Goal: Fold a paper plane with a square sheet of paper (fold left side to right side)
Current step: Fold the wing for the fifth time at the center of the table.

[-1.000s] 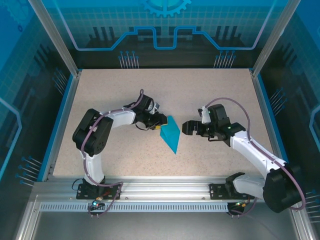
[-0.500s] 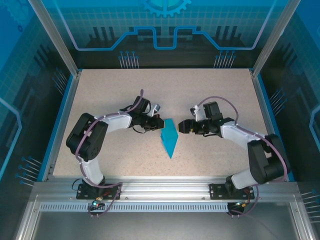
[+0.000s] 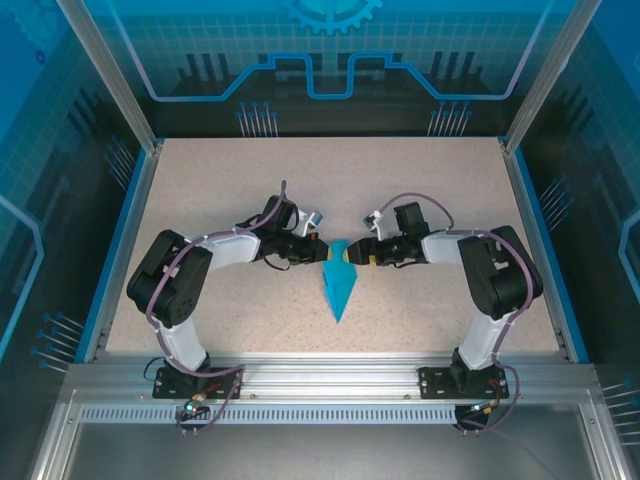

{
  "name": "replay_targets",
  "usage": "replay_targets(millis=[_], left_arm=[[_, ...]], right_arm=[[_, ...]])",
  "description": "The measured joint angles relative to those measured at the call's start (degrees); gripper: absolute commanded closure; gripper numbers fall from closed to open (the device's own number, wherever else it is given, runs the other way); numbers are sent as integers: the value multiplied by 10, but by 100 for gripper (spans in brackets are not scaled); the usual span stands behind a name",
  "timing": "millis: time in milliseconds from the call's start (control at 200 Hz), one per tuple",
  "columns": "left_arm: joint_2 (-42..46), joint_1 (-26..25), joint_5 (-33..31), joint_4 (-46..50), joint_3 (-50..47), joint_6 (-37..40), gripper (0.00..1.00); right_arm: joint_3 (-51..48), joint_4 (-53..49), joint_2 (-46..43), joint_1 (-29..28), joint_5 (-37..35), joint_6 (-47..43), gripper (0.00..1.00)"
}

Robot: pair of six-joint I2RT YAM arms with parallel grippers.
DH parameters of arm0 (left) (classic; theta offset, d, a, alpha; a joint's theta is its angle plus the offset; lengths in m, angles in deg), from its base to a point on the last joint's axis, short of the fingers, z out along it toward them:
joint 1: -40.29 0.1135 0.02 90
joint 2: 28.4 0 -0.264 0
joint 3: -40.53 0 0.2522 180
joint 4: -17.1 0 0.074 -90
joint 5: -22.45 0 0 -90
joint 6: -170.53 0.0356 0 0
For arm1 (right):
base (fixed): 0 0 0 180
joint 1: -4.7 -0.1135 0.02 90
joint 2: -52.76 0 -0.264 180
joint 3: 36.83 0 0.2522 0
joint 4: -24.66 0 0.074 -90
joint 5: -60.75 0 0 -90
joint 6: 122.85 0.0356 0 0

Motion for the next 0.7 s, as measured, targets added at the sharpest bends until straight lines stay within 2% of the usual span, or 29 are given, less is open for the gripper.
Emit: replay_targets(millis=[230,420,695], left_arm=[[0,0,4,-8,0,1,95],[0,0,4,-8,0,5,96],[-10,0,3,-7,0,16,96]], right_arm=[[13,27,37,1,52,0,40],[13,24,38,1,70,-10,49],[13,-28,13,8,68,-45,52]])
